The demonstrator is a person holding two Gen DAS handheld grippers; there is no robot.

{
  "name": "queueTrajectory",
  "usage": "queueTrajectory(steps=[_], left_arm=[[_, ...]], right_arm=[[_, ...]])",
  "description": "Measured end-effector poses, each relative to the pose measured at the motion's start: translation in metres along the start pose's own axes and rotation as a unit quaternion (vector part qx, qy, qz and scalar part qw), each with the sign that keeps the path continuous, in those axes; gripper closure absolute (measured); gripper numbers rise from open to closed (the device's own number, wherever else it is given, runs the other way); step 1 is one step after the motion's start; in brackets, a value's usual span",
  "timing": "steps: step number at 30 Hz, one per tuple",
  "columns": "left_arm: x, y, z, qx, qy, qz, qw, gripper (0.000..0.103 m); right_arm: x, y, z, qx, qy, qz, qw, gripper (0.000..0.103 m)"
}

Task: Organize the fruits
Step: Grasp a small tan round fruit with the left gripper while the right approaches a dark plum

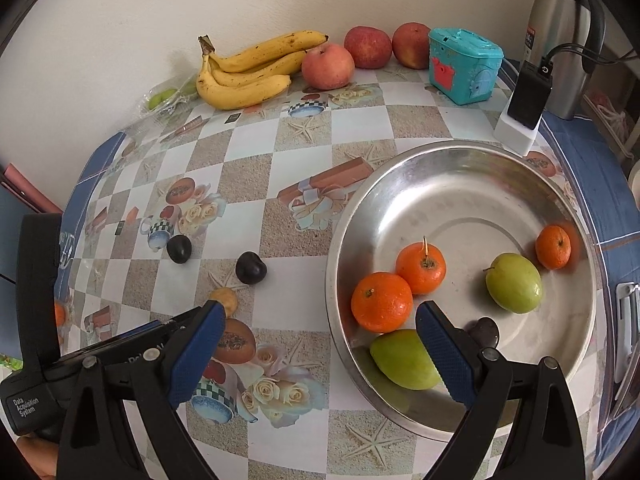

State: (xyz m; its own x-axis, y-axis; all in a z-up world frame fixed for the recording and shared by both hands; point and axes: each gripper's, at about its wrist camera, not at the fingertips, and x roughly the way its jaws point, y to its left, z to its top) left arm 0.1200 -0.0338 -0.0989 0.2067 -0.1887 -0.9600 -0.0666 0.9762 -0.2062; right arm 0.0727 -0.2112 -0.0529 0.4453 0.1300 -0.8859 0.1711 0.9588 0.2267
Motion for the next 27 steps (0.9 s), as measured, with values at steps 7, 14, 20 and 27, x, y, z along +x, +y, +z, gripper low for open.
queueTrajectory(steps=[7, 14, 20, 27], left_arm=[[-0.003, -0.007, 0.001, 0.013, -0.003, -0.013, 0.9998, 0.077], [-0.014, 0.005, 0.004, -0.008, -0.017, -0.017, 0.9997, 0.077], [-0.031, 0.027, 0.012, -0.050, -0.045, -0.016, 0.9976, 0.077], [-0.043, 0.044, 0.019, -0.076, -0.063, -0.020, 0.9950, 0.077]], right_arm=[[0.001, 0.000, 0.000, 0.000, 0.003, -0.003, 1.000, 0.007], [0.001, 0.000, 0.001, 0.002, -0.001, -0.004, 1.000, 0.007], [0.006, 0.011, 0.001, -0.011, 0.003, -0.001, 1.000, 0.007], [0.009, 0.037, -0.001, -0.055, -0.010, 0.014, 0.998, 0.007]])
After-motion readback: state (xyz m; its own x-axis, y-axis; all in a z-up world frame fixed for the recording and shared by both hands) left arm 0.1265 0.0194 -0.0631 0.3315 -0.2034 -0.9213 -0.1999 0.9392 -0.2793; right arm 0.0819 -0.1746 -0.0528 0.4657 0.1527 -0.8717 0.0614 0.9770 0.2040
